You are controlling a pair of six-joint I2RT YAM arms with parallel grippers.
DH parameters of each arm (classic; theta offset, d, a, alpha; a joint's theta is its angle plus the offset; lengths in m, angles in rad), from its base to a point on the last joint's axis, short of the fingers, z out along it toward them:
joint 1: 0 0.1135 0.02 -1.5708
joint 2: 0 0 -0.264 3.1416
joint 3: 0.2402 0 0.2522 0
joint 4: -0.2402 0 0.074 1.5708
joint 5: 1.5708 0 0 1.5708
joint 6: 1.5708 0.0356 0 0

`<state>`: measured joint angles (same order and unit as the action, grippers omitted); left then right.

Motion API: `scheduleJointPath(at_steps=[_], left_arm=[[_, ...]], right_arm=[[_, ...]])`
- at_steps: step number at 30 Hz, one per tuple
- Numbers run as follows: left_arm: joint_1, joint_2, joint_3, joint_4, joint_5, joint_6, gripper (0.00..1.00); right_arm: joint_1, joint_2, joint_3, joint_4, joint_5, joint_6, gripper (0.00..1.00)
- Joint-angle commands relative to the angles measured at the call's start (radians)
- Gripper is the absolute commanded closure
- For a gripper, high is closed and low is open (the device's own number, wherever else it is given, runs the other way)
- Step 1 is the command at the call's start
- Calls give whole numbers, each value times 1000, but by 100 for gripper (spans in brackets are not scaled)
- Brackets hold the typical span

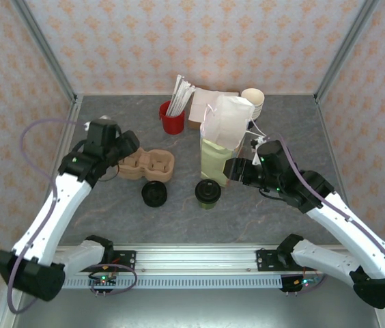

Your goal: Pack the takeout coffee

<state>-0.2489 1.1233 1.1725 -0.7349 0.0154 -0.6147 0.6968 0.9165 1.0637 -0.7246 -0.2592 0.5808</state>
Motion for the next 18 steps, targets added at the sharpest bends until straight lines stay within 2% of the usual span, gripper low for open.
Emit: scheduleJointPath(at_steps=[1,6,10,18], left_arm=[[-32,103,103,-171,-46,160,31],[-85,231,174,-224,-49,214,29],[-90,300,167,-233,-28,231,27],[-90,417,151,-196,-29,274,25]], right_arm=[[-5,-2,-7,18,-3,-13,36],[-5,0,-3,16,-8,-16,36],[-5,1,-3,32,-39,-6,36],[13,41,-4,161,-196,84,37]])
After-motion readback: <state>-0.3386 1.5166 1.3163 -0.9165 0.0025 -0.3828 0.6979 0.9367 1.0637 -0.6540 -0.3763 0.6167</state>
